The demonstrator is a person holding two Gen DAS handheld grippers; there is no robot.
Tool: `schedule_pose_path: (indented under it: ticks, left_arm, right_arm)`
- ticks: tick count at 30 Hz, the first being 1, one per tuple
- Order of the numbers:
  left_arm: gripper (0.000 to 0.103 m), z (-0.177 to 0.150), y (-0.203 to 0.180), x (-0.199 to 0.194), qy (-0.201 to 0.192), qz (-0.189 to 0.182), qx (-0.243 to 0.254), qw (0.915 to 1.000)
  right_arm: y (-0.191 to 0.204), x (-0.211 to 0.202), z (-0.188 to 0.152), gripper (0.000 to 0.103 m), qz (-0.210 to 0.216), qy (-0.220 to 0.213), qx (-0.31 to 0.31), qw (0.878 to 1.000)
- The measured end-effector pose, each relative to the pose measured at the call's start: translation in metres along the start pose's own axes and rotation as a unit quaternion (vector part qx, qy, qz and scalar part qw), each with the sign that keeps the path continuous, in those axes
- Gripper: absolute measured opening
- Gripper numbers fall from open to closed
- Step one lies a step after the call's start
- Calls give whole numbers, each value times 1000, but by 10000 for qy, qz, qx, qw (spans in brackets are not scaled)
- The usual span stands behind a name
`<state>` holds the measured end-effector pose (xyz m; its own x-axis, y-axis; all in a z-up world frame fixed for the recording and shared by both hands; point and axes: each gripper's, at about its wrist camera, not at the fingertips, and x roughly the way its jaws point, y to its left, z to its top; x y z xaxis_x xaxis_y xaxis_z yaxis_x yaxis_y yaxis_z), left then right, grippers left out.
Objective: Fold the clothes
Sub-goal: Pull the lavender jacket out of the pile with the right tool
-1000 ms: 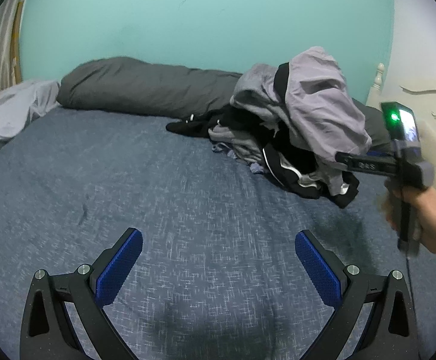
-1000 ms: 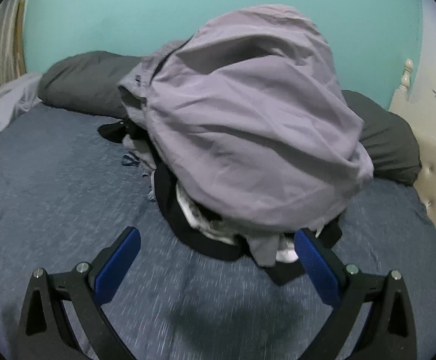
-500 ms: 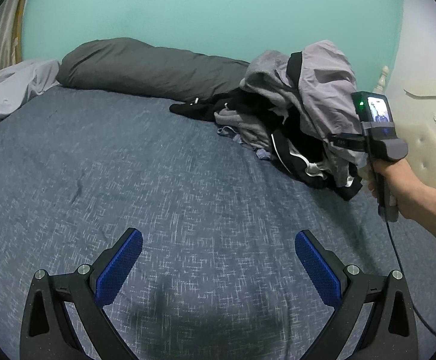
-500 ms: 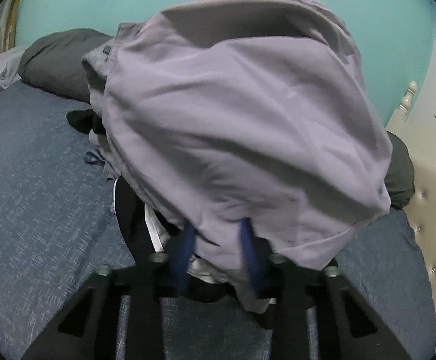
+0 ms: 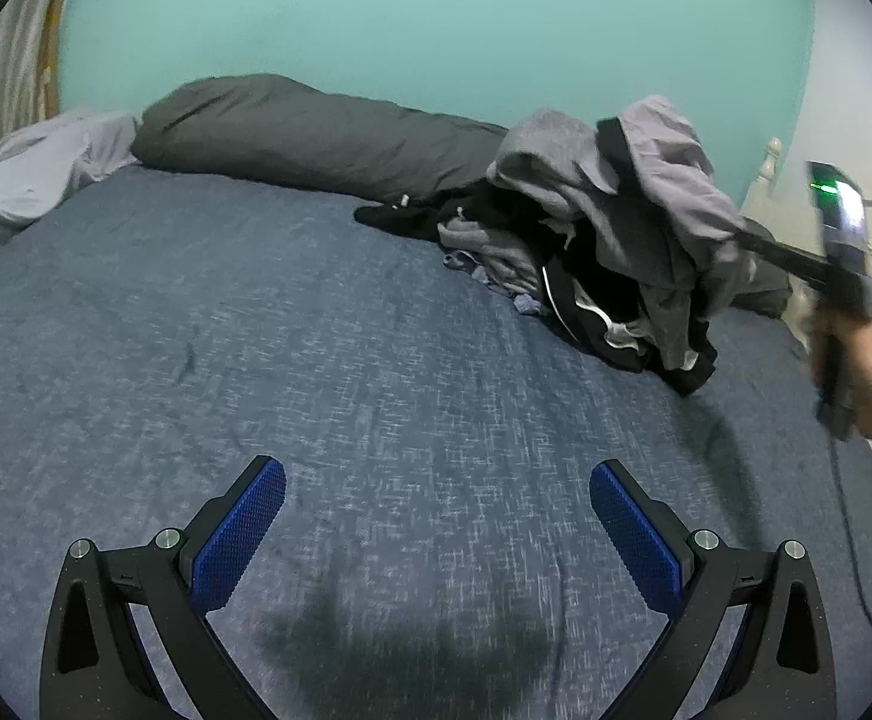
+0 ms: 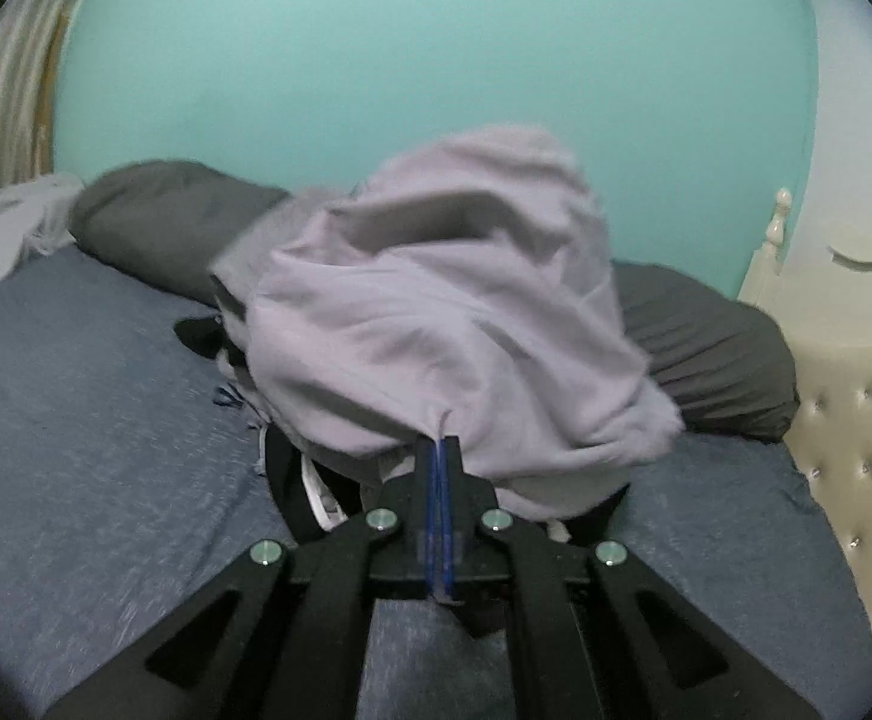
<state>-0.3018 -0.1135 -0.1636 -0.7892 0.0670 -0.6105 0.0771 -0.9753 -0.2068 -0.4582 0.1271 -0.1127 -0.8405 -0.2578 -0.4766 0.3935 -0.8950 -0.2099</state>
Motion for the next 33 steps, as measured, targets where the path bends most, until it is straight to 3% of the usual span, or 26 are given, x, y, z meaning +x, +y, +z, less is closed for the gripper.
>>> schedule_pose_path:
  ticks: [9,13,16,19,22,24,26,31,32,33]
  left_arm:
    - [103,-13,-10,-87,-254,-48,34,9997]
    - [103,-25,-13,-121,-366,-156,-7,9992]
    - [103,-37,-16,-137,-352,-221,-30,9991]
    - [103,-54,-19,-148,-293,-277,-40,9992]
    - [103,-70,-26,-155,-250,-298,25,9992]
    - [103,-80,-28,-157,-208,-331,23,9992]
    - [103,-89,-30,-158,-159,-357,8,9992]
    - [103,-100,-28,-153,-117,-330,-77,9994]
    - [103,-102,-29,-150,-104,-335,-101,9993]
    - [103,-105,-29,-147,-91,-358,-130,9992]
  right_arm:
    - [-15,-114,-17,1,373,-226,122,9990]
    - [-26,-169,-43,1,561,-286,431,9971]
    - [-25,-202,-73,1,830,-56,410,9957]
    - [-22,-213,-108,1,1040,423,519,9923]
    - [-18,-198,-147,1,1041,1198,681,9850]
    - [-24,-182,-176,1,955,1817,1144,9720]
    - [-33,-183,-189,1,912,1892,1539,9655]
    - [-37,-184,-185,4,697,1687,1790,9668]
    - [-35,-181,-182,10,699,1671,1839,9661]
    - [-34,-175,-183,26,775,1709,1889,9639]
